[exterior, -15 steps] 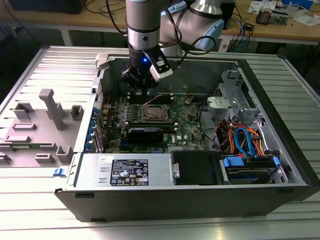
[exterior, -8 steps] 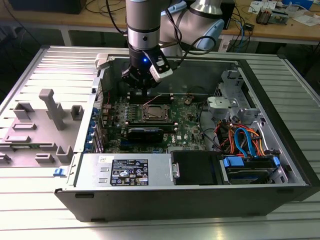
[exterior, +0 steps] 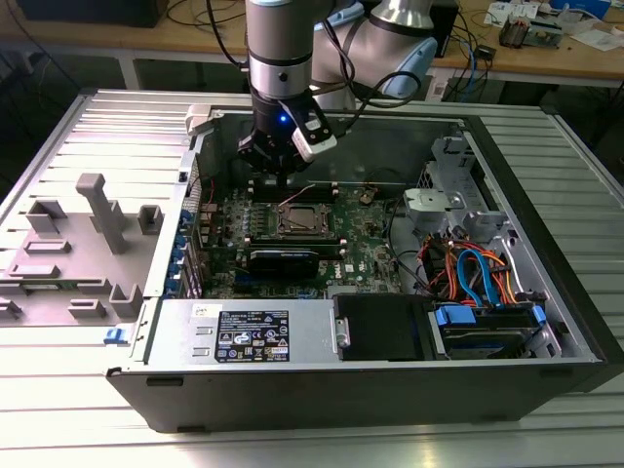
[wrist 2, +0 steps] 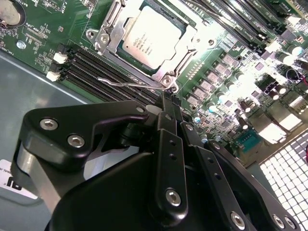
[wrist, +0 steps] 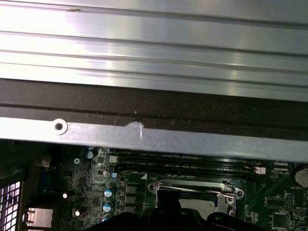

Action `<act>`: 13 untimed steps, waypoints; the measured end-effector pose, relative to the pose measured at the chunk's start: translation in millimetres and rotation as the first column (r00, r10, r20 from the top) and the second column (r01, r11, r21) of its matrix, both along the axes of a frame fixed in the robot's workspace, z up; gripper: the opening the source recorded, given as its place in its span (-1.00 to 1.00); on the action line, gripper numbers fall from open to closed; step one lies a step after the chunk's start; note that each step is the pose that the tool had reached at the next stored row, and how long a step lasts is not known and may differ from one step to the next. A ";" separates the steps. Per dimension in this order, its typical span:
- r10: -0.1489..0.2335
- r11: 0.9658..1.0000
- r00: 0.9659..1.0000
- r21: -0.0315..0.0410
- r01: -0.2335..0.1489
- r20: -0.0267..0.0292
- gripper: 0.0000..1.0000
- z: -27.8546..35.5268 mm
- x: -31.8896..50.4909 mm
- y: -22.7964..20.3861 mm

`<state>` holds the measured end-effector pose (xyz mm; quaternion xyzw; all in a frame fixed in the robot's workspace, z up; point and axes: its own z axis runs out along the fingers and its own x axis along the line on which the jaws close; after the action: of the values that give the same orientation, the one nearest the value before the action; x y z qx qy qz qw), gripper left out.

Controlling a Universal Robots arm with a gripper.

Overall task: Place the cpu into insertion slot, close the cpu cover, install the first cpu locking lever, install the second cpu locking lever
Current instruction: 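Install the first cpu locking lever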

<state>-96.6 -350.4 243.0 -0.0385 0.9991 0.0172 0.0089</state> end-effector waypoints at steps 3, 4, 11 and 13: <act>0.000 1.000 1.000 0.010 0.000 0.000 -0.79 -1.5 2.2 0.1; 0.000 1.000 1.000 0.010 0.000 0.000 -0.79 -1.7 3.2 0.1; 0.000 1.000 1.000 0.010 0.000 0.000 -0.79 -14.2 14.1 8.2; 0.000 1.000 1.000 0.010 0.000 0.000 -0.79 -14.4 16.8 9.9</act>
<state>-79.7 -340.5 228.7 -0.0384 0.9990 0.0223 0.0091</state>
